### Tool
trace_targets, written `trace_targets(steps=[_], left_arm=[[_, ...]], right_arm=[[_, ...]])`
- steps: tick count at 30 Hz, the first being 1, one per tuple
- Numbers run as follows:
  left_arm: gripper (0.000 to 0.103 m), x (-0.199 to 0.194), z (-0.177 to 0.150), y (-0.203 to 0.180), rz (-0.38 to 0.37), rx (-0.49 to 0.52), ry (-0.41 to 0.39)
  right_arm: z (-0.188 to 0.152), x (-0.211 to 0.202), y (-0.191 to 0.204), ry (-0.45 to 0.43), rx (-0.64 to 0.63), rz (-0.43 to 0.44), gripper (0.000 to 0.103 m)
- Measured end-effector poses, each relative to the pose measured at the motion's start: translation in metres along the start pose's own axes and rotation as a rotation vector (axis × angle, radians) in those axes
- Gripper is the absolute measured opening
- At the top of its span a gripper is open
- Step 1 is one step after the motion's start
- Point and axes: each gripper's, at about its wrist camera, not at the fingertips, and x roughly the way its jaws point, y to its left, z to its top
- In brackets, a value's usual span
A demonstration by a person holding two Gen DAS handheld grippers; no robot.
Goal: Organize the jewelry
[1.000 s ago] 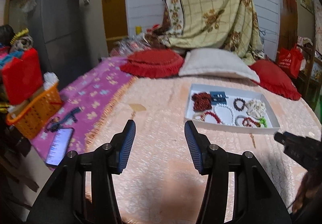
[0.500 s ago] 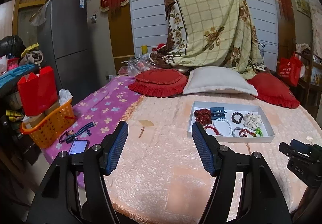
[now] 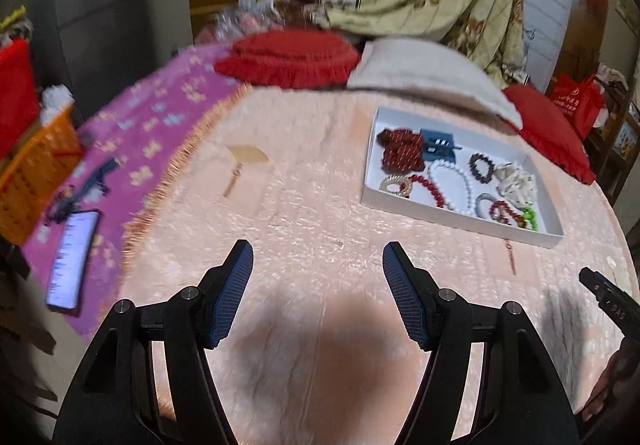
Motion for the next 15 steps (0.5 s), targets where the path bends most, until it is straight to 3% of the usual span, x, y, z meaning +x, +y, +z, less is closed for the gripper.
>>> trace_targets(steps=[5,10,15], left_arm=[[0.068,0.032,0.014,-0.002,0.003,-0.023,0.041],[0.068,0.033,0.009,-0.008,0.027,-0.026,0.007],[0.068,0.013,0.002,-0.017,0.063,-0.013,-0.071]], right_arm=[[0.021,0.025,-0.015,0.014,0.050,0.000,0.040],[0.032,0.035,-0.021,0.011,0.064,0.001,0.040],[0.020,0.029,-0.008,0.002,0.045,0.035,0.040]])
